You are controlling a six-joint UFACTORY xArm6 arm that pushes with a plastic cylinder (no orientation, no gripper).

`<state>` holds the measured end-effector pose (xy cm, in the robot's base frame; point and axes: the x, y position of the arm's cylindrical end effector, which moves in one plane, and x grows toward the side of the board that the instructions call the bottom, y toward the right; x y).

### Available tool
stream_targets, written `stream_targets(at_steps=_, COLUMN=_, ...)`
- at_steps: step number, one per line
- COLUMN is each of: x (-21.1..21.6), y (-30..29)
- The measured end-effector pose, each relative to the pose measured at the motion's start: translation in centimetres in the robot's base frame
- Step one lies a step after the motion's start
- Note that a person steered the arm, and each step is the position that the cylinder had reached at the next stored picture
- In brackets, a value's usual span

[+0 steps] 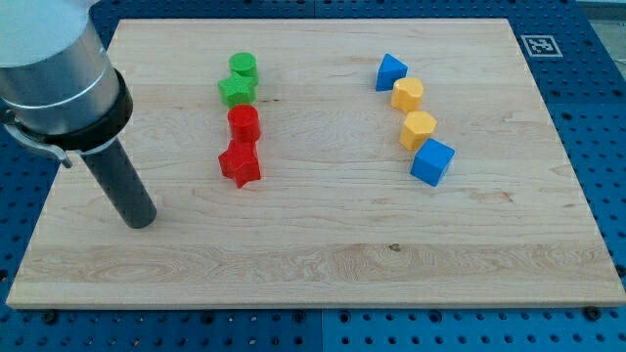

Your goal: Push the green star into the green circle

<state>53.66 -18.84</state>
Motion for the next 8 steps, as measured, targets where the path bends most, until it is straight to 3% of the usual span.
stream_targets(at_steps=1, x=-0.1, y=0.1)
stream_targets(at_steps=2, x=-2.8, y=-0.2)
stream_targets(at_steps=5, x=-14.8, y=-0.2)
stream_targets(at_steps=6, x=-14.9, y=-0.2)
stream_targets(at_steps=8, x=-16.4, y=5.1)
